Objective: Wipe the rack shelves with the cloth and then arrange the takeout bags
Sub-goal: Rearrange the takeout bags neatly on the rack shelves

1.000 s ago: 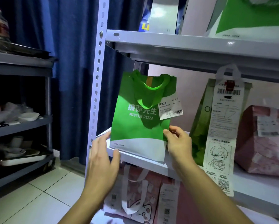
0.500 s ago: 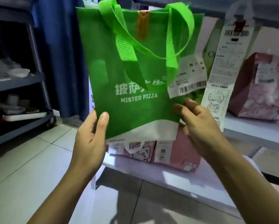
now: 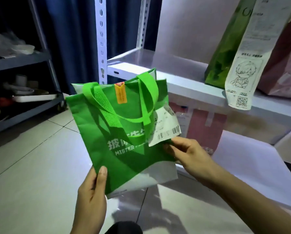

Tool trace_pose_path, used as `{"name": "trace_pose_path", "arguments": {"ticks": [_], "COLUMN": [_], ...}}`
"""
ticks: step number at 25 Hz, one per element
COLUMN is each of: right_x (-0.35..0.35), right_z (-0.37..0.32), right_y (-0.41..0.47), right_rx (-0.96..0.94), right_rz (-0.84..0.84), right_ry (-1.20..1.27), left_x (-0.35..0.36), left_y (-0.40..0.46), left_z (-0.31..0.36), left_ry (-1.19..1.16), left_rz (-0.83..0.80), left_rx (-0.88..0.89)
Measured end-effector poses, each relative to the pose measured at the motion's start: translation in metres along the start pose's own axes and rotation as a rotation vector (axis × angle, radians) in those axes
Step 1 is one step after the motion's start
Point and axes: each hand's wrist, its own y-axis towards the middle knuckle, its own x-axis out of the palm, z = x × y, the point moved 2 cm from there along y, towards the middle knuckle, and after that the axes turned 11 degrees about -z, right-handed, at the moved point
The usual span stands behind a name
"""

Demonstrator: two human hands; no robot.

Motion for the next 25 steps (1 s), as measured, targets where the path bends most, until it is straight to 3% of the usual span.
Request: {"name": "trace_pose_path", "arguments": {"ticks": [7,11,16,19,22,25], "right_x": [-0.049,-0.078,-0.131,-0.173,-0.208,-0.221], "right_z": [0.1,0.154,0.207,0.225,0.251,0.269], "right_y": [-0.055,-0.107,-0.176,-0.216,-0.234,-0.237], "right_rx": [0.22,0.29,0.306,0.323,0.352,0.299], "right_rz": [0.123,0.389,0.89,0.983,1.114,1.256], "right_ry": [-0.043,0.088,0.239,0.163,0.182,0.163], "left_x": [0.065,0.126,0.218,0.275,0.325,0.363], "left_y": [0.0,0.0,0.007,0.012,0.021,0.03], "left_z": [-0.079,-0.108,-0.114,-0.114,-0.119,-0.126], "left_ry": [0.014,0.069,0.119,0.107,0.135,0.221], "left_rz": [-0.191,-0.416,-0.739,-0.914,-1.005,-0.972], "left_rx": [-0.184,-0.245,-0.256,-0.208,-0.19,-0.164]}}
